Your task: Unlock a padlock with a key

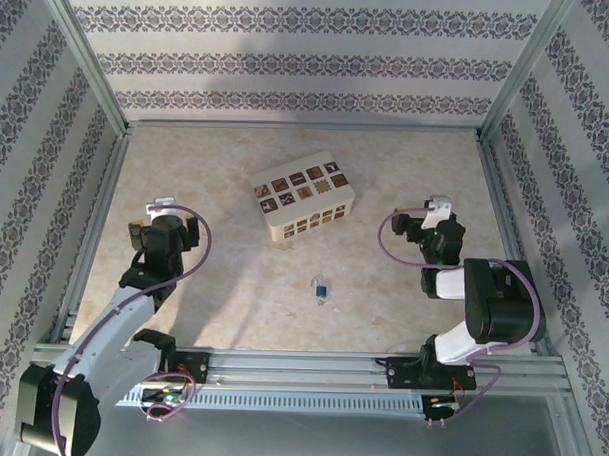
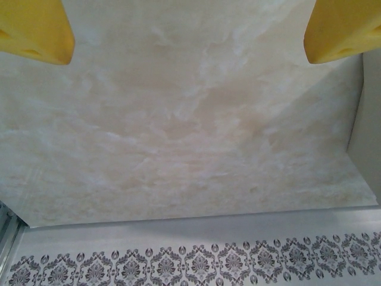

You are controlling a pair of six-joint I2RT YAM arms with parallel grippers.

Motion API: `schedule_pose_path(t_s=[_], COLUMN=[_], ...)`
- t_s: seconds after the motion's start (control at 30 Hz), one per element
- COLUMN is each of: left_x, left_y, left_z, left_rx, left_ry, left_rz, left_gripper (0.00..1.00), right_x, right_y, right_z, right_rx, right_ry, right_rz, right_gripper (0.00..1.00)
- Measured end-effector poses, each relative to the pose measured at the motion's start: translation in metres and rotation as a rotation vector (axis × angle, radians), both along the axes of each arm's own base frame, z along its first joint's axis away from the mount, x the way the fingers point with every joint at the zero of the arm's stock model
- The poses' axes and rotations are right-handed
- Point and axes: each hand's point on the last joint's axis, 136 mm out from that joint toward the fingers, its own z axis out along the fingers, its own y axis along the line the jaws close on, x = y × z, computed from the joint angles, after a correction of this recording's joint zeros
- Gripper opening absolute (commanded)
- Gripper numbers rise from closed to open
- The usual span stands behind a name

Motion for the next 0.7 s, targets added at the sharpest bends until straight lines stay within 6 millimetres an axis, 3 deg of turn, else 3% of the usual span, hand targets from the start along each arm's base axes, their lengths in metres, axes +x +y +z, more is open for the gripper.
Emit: schedule_pose_path(t_s=[0.17,0.7], left_x=[0.007,0.045], left_y=[0.007,-0.014], left_z=[-0.024,-0.056], left_rx=[0.027,-0.010], left_ry=[0.020,-0.067], left_rz=[0.010,-0.134], left_gripper=[0.99,0.99], right_x=[-0.001,-0.004], right_y=[0.000,-0.002], right_z=[-0.005,-0.015], right_rx=[0.003,-0.012], right_ry=[0.020,0.069], right_rz=[-0.001,-0.029], right_gripper=[0.99,0.98])
